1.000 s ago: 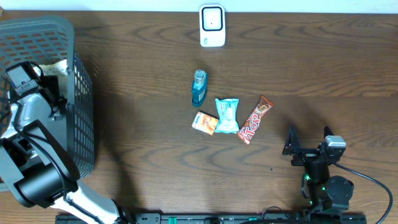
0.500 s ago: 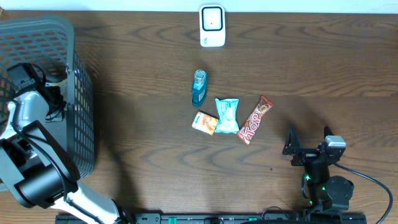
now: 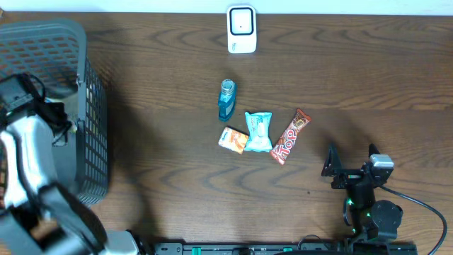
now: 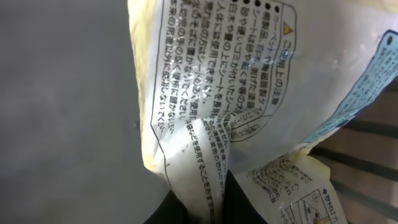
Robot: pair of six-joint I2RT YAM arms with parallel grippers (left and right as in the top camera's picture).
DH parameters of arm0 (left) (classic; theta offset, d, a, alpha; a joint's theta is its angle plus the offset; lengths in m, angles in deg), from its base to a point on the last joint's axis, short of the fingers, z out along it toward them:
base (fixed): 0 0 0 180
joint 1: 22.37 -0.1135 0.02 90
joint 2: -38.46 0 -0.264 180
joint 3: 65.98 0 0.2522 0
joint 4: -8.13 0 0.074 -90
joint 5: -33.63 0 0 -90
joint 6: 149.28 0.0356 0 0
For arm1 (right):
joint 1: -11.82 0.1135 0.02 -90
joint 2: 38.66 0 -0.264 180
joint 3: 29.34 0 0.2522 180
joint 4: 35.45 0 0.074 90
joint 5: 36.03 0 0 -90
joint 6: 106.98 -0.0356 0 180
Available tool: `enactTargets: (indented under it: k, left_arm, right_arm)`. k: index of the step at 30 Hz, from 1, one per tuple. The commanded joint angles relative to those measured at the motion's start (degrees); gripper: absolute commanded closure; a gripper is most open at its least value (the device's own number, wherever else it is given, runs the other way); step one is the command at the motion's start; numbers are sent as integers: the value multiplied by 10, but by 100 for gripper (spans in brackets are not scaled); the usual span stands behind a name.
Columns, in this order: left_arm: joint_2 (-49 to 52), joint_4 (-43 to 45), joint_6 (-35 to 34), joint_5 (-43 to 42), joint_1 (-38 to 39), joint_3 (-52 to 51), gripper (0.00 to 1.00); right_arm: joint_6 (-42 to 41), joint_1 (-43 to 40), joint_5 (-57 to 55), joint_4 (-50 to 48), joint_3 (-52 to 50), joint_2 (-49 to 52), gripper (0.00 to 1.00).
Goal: Scan the item barcode
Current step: 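Lift the snack bag out and lay it left of the Kleenex pack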
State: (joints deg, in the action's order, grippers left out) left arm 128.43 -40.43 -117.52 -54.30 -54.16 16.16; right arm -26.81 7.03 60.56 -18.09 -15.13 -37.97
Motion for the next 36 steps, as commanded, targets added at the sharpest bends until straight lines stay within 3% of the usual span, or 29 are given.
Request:
enactTargets:
  k: [1, 18, 25, 31, 36]
  left_arm:
    - [-94, -14, 17, 63, -2, 4, 93]
    - [-375, 33, 27, 71, -2, 4, 93]
    - [-468, 65, 30, -91, -1, 4, 93]
    - [-476, 82, 36, -259, -1, 4, 93]
    - [-475, 82, 69, -309, 21, 4, 93]
  right_arm:
    - [5, 2, 0, 1, -1, -2, 1]
    - [5, 2, 0, 1, -1, -3, 1]
    - [5, 2, 0, 1, -1, -2, 1]
    - [5, 2, 0, 1, -1, -2, 1]
    - [5, 2, 0, 1, -1, -2, 1]
